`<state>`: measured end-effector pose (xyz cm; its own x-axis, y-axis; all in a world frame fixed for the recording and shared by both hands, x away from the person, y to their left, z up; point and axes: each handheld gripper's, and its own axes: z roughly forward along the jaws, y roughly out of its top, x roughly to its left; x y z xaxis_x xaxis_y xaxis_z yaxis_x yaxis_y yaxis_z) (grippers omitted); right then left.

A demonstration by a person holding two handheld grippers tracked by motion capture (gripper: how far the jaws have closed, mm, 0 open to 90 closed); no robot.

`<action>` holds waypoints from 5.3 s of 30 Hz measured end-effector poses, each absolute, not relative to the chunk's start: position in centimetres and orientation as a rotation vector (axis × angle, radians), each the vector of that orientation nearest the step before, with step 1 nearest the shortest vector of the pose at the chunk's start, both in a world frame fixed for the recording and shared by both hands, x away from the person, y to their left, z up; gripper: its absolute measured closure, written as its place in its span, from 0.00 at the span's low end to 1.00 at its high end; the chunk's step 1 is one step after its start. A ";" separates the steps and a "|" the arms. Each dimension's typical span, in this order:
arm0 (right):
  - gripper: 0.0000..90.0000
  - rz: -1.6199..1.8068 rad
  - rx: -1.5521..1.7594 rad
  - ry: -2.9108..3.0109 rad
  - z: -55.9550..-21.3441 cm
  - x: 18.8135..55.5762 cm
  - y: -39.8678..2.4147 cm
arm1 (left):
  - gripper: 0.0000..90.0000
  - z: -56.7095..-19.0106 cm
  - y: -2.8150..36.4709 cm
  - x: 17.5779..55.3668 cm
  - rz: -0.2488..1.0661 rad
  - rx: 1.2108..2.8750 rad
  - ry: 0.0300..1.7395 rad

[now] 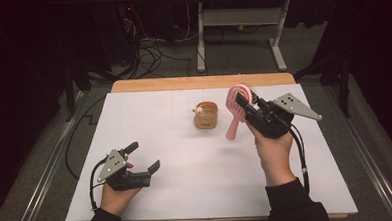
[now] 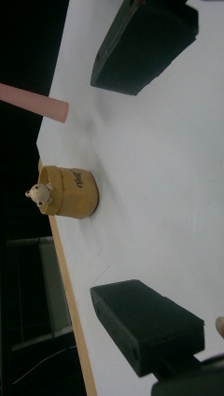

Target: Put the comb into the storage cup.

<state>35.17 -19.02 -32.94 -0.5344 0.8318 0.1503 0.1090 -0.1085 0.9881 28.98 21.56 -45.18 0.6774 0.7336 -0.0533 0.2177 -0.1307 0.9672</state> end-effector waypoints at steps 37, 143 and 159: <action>0.74 1.677 1.007 1.538 -29.0 38.5 -17.1 | 0.03 -45.2 21.4 28.9 0.531 1.685 0.769; 0.74 1.690 1.066 1.582 -36.4 45.6 -9.7 | 0.03 -45.3 21.3 29.1 0.512 1.676 0.747; 0.73 1.676 1.070 1.598 -37.1 45.9 -9.5 | 0.03 -45.3 21.3 29.1 0.510 1.675 0.748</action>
<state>45.87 -9.47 -37.10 -0.5085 0.8469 0.1554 0.1148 -0.1122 0.9870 29.10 21.30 -45.30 0.7003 0.7115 -0.0586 0.2057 -0.1226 0.9709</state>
